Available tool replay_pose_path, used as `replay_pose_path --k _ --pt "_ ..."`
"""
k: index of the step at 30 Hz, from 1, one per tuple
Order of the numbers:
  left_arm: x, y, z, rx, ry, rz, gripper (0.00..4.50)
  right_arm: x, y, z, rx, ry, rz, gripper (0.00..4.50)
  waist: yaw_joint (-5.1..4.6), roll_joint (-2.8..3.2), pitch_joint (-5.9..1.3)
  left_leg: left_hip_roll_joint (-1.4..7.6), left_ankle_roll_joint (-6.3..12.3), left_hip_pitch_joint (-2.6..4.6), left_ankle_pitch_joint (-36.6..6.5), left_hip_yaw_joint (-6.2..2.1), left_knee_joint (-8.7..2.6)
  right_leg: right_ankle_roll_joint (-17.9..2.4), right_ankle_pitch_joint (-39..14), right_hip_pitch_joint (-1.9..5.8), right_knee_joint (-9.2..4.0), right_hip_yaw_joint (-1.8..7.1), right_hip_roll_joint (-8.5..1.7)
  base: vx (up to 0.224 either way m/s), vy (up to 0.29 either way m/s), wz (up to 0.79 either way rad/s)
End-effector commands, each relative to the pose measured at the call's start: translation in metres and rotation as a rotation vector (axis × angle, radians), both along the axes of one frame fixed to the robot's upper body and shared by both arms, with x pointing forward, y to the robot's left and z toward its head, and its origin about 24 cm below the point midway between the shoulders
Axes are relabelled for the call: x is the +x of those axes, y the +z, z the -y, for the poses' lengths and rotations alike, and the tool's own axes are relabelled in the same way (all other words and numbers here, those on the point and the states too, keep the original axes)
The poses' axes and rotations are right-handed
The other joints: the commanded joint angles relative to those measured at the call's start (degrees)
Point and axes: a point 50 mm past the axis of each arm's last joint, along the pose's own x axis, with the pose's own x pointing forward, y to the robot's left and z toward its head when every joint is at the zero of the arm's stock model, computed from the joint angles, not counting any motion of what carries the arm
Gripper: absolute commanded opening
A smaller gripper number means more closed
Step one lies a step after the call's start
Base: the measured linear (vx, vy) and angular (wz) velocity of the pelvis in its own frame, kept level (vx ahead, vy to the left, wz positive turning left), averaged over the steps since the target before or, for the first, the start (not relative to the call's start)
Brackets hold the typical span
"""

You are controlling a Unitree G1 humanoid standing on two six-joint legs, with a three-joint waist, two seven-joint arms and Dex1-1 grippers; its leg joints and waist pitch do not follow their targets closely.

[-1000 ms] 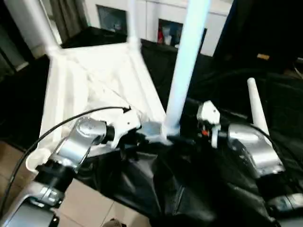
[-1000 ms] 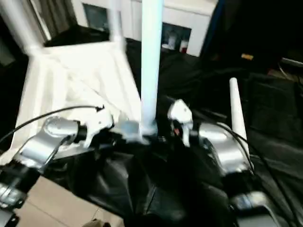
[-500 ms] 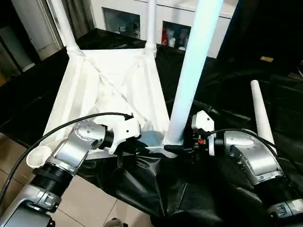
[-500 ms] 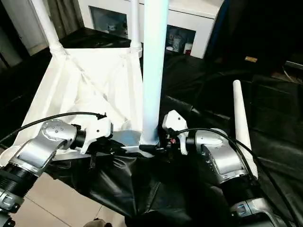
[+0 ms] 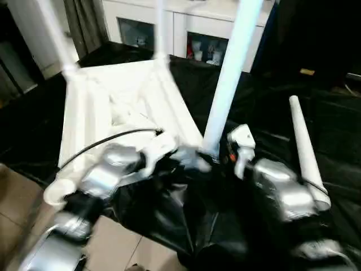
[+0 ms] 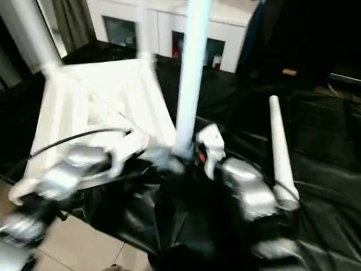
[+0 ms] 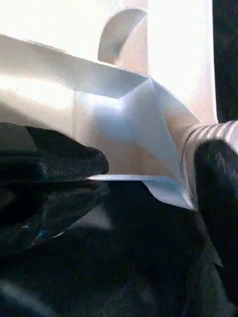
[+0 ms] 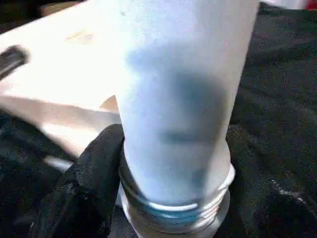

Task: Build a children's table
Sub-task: Rotate leg to tighten

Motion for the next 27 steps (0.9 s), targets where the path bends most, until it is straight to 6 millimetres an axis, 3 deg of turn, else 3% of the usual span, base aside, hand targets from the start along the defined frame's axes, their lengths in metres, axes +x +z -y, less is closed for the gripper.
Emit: replay_pose_path --k 1,2,4,6,8,10,12,18,20,22,27 --pt "0.018 0.019 0.008 -0.054 0.142 0.105 0.00 -0.005 -0.028 -0.016 -0.051 -0.070 -0.118 2.74 0.06 0.07 -4.17 1.94 0.20 0.14 -7.74 -0.57 -3.91 -10.95 -15.03 2.86 -5.73 2.93 -4.62 0.000 0.000 0.00" --pt "0.019 0.019 0.011 -0.061 0.152 0.105 0.00 -0.004 -0.027 -0.022 -0.045 -0.070 -0.115 2.74 0.11 0.12 -4.40 1.88 0.03 -0.12 -7.31 -0.77 -4.00 -10.40 -15.50 3.24 -5.71 2.83 -4.69 0.000 0.000 0.00" --pt "0.019 0.019 0.020 -0.073 0.139 0.107 0.00 -0.001 -0.022 -0.035 -0.002 -0.051 -0.101 2.74 0.26 0.10 -4.48 2.02 0.78 -0.27 -6.85 -0.75 -4.01 -10.61 -13.19 3.16 -5.55 2.85 -4.66 0.000 0.000 0.00" --pt "0.018 0.019 0.024 -0.075 0.125 0.109 0.00 0.001 -0.018 -0.039 0.038 -0.040 -0.098 3.30 0.37 0.04 -4.64 2.08 1.71 -0.53 -5.62 -0.75 -3.97 -11.34 -9.51 3.30 -5.13 2.86 -4.66 0.000 0.000 0.00" --pt "0.017 0.018 0.025 -0.078 0.101 0.103 0.00 0.002 -0.015 -0.041 0.054 -0.008 -0.087 3.44 0.39 0.25 -4.76 2.14 2.57 -0.52 -5.13 -0.74 -3.96 -12.39 -6.49 3.33 -4.87 2.73 -4.60 0.000 0.000 0.00" --pt "0.013 0.017 0.024 -0.078 0.049 0.099 0.00 0.001 -0.010 -0.039 0.045 0.045 -0.061 3.72 0.35 0.03 -4.79 2.13 3.09 -0.56 -5.66 -0.70 -3.98 -12.61 -6.21 3.42 -4.91 2.68 -4.64 0.000 0.000 0.00" --pt "0.012 0.016 0.023 -0.076 0.036 0.097 0.00 0.001 -0.009 -0.038 0.038 0.060 -0.054 3.72 0.28 0.15 -4.81 2.11 3.31 -0.60 -5.67 -0.67 -3.91 -12.77 -6.23 3.45 -4.92 2.72 -4.70 0.000 0.000 0.00" --pt "-0.009 0.013 0.005 -0.067 -0.204 0.052 0.00 -0.010 0.004 -0.010 -0.027 0.337 0.032 3.72 0.51 0.14 -5.05 2.43 5.09 -0.75 -4.22 -0.73 -3.75 -13.06 -3.31 3.66 -4.56 2.68 -4.76 0.000 0.000 0.00" --pt "-0.015 0.013 -0.002 -0.070 -0.259 0.026 0.00 -0.015 0.009 0.002 -0.042 0.422 0.035 3.72 0.67 0.23 -5.10 2.39 5.73 -0.71 -3.57 -0.52 -3.62 -14.31 -0.70 3.52 -4.29 2.61 -4.52 0.000 0.000 0.00" --pt "-0.017 0.014 -0.007 -0.067 -0.291 0.015 0.00 -0.018 0.012 0.009 -0.057 0.467 0.045 3.72 0.95 0.44 -5.05 2.65 5.81 -0.31 -4.15 -0.43 -3.60 -15.07 -0.38 3.15 -4.24 2.66 -4.54 0.000 0.000 0.00" --pt "-0.026 0.016 -0.018 -0.045 -0.381 -0.022 0.00 -0.028 0.015 0.024 -0.094 0.569 0.038 3.72 1.20 0.38 -5.05 2.77 5.23 -0.51 -5.42 -0.49 -3.70 -15.00 -1.81 3.32 -4.20 2.53 -4.54 0.000 0.000 0.00"
